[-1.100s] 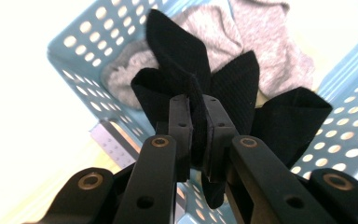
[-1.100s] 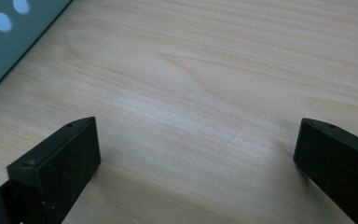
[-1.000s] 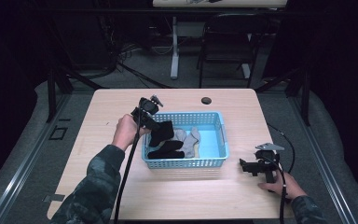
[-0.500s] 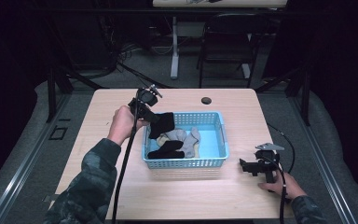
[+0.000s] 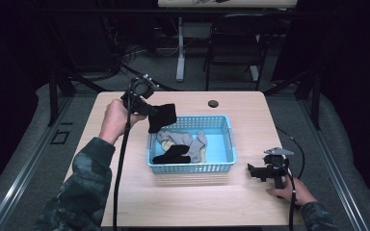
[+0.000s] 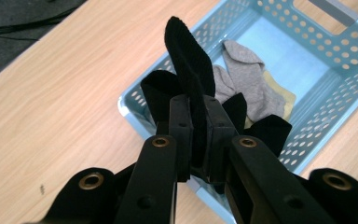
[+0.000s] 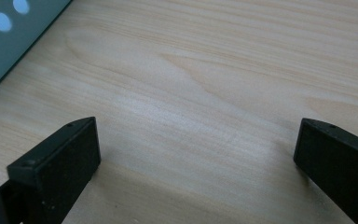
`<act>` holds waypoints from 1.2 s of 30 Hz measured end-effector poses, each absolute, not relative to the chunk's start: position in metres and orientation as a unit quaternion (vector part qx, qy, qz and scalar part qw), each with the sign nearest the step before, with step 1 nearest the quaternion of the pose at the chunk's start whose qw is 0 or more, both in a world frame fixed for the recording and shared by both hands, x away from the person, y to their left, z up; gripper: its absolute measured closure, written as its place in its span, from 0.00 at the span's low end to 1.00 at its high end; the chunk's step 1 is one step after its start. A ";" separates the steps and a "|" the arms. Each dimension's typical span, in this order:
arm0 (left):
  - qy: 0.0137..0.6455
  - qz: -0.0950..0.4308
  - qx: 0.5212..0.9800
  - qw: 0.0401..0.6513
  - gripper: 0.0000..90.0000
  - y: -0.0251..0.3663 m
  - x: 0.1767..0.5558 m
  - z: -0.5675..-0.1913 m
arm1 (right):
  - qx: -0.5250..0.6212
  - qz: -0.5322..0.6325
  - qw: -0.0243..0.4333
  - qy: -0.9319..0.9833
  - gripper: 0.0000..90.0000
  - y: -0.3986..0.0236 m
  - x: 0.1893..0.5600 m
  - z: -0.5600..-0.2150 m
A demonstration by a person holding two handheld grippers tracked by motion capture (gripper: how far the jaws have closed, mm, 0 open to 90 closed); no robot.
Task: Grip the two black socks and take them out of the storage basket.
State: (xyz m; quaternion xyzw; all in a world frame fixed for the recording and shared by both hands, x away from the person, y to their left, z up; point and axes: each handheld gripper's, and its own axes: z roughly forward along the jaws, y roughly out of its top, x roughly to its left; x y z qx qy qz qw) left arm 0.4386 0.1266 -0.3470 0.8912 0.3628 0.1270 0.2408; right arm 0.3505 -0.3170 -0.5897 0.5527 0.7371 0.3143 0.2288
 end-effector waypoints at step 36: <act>0.466 0.129 0.838 0.254 0.94 0.247 0.425 -0.360 | 0.552 0.315 0.229 0.738 0.00 -0.317 0.351 -0.590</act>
